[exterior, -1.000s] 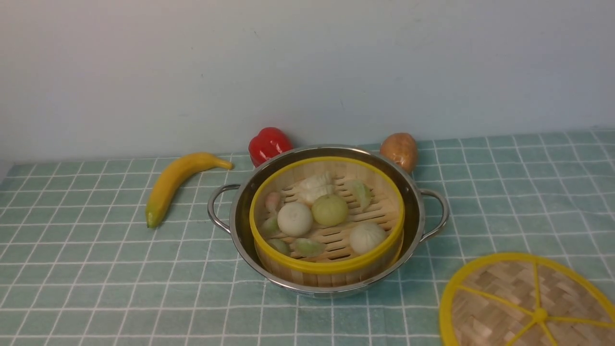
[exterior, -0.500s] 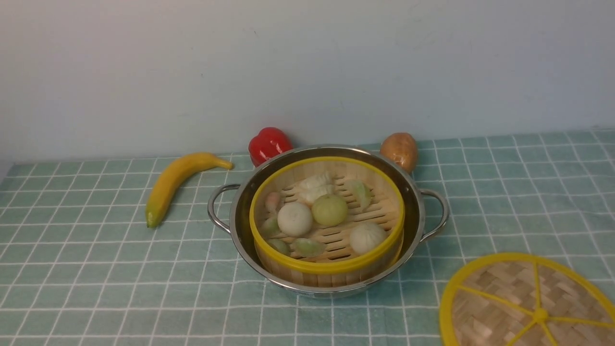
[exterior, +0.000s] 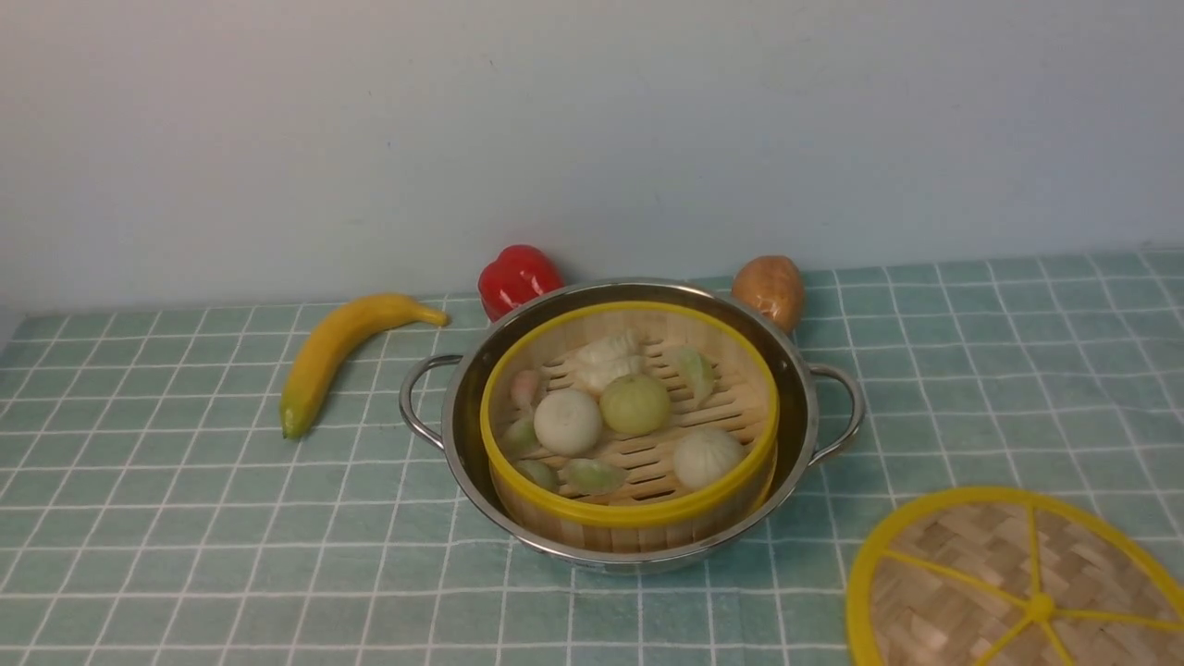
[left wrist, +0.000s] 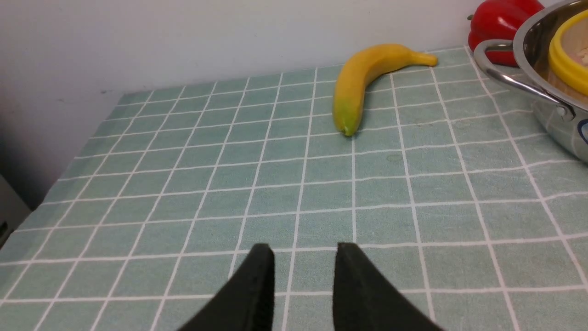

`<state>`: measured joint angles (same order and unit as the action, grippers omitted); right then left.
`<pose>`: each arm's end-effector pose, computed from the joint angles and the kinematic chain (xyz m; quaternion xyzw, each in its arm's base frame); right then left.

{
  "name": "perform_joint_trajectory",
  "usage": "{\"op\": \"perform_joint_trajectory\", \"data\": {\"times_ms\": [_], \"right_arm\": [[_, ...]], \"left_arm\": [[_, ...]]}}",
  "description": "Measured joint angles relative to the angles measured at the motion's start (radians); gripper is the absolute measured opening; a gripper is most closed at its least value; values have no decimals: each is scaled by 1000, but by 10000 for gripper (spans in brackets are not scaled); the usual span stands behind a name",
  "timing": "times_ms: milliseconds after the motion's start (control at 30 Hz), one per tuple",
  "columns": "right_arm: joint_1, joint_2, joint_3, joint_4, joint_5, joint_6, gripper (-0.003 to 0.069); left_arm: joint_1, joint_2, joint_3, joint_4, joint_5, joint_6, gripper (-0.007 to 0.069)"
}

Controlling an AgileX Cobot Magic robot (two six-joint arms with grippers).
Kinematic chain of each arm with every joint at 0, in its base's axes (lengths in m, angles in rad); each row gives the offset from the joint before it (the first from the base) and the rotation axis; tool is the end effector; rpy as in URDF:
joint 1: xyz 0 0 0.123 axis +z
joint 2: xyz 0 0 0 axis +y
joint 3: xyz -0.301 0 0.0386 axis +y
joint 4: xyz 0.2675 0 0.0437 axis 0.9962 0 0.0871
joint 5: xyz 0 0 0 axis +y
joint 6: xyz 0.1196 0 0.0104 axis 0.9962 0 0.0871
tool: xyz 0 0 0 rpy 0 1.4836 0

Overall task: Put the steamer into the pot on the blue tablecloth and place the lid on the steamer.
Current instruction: 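Move the gripper down to the bamboo steamer lid and grasp its center knob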

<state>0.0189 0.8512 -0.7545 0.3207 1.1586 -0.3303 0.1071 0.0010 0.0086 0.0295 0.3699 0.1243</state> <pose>0.1475 0.0375 0.2876 -0.1351 0.9583 0.1236 0.2192 0.0813 0.0100 0.1684 0.0148 0.8024 0.0813 0.5911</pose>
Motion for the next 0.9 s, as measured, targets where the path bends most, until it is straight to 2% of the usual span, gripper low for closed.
{"op": "perform_joint_trajectory", "data": {"times_ms": [233, 400, 633, 900], "right_arm": [[26, 315, -95, 7, -36, 33, 317], [150, 513, -154, -106, -48, 85, 325], [270, 709, -195, -248, -62, 184, 316], [281, 804, -232, -353, -104, 260, 270]], "left_arm": [[0, 0, 0, 0, 0, 0, 200], [0, 0, 0, 0, 0, 0, 211], [0, 0, 0, 0, 0, 0, 221], [0, 0, 0, 0, 0, 0, 232]]}}
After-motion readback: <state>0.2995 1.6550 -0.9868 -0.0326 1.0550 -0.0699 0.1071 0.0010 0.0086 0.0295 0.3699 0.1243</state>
